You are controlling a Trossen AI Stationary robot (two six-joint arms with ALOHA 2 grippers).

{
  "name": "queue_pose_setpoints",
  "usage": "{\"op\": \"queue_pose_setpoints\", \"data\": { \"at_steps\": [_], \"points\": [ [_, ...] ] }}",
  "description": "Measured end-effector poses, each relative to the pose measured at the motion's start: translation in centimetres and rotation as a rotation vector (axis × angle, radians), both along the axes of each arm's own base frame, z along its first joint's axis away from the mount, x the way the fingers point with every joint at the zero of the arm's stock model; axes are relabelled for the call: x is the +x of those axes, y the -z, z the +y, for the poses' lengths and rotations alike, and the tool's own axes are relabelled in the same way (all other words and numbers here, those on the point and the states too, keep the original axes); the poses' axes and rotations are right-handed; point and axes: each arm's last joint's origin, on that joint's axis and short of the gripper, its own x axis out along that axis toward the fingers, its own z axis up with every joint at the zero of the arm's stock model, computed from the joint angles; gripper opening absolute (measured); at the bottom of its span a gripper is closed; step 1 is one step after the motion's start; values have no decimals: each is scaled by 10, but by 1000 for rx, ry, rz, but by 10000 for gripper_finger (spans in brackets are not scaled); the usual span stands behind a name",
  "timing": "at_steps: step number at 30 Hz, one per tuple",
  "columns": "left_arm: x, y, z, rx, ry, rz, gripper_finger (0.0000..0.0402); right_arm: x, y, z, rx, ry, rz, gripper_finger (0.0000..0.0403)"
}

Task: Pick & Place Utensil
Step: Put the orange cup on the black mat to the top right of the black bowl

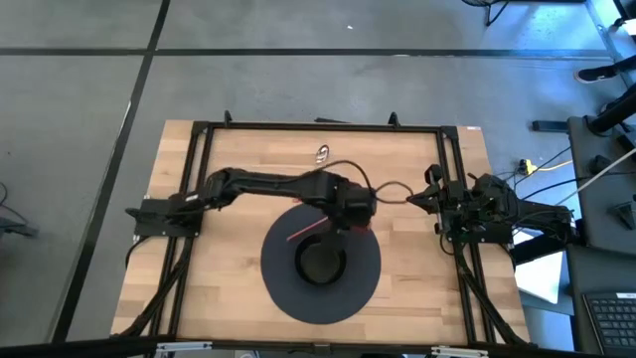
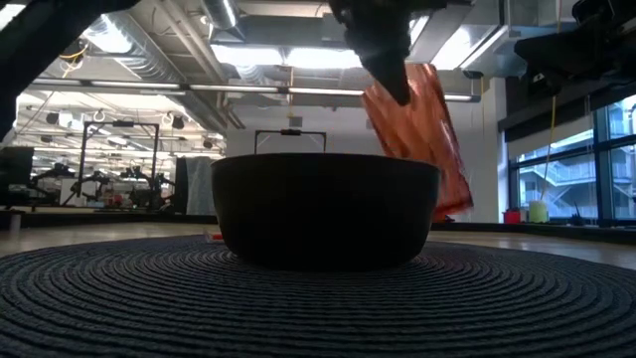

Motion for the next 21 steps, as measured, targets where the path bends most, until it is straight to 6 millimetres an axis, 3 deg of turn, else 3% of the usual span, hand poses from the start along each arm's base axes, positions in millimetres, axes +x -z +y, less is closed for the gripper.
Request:
{"op": "queue_pose_setpoints", "data": {
  "at_steps": [4, 12, 21],
  "points": [
    [-1, 10, -9, 10, 44, 59, 4, 0, 0, 0, 0, 0, 0, 12],
    [0, 12, -22, 45, 117, 45, 4, 0, 0, 0, 0, 0, 0, 12],
    [2, 11, -22, 74, 142, 24, 4, 0, 0, 0, 0, 0, 0, 12]
  ]
}}
